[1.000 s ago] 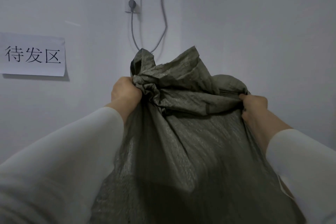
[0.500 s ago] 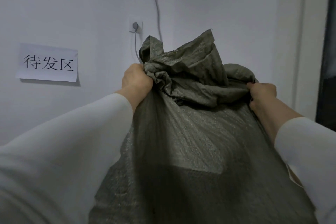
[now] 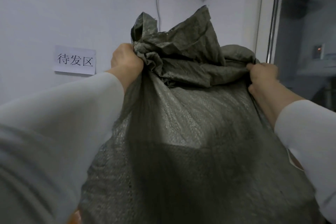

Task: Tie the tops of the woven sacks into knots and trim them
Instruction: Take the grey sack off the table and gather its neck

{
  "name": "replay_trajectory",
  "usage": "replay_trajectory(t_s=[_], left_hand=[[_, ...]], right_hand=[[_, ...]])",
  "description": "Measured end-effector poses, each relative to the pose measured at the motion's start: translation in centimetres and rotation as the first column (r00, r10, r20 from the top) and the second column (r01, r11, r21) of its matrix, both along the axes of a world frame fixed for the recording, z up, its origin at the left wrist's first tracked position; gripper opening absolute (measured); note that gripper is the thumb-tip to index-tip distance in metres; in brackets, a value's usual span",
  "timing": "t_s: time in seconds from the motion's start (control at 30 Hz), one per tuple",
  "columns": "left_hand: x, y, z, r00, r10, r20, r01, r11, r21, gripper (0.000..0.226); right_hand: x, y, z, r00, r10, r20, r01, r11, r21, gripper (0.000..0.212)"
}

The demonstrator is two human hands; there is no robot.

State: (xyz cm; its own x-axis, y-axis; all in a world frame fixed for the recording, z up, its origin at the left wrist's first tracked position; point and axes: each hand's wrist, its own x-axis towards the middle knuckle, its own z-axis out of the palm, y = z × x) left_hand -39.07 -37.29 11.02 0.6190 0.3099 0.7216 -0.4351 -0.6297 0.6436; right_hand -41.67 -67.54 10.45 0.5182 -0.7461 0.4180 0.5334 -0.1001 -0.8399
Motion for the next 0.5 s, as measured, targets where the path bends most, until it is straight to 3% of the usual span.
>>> replay_trajectory(t_s=[0.13, 0.3, 0.5], left_hand=[[-5.4, -0.6, -1.5, 0.997, 0.0, -0.073, 0.001, 1.0, 0.013, 0.012], [-9.8, -2.2, -4.7, 0.981, -0.054, -0.188, 0.06, 0.998, 0.022, 0.014], [-13.0, -3.2, -9.4, 0.939, -0.139, -0.313, 0.16, 0.986, 0.042, 0.004]], right_hand=[[-5.3, -0.7, -1.3, 0.997, -0.006, -0.072, 0.001, 0.998, -0.059, 0.004], [-10.9, -1.9, -3.8, 0.982, -0.074, -0.175, 0.064, 0.996, -0.063, 0.025], [-16.1, -3.5, -7.5, 0.938, -0.179, -0.295, 0.174, 0.984, -0.044, 0.03]])
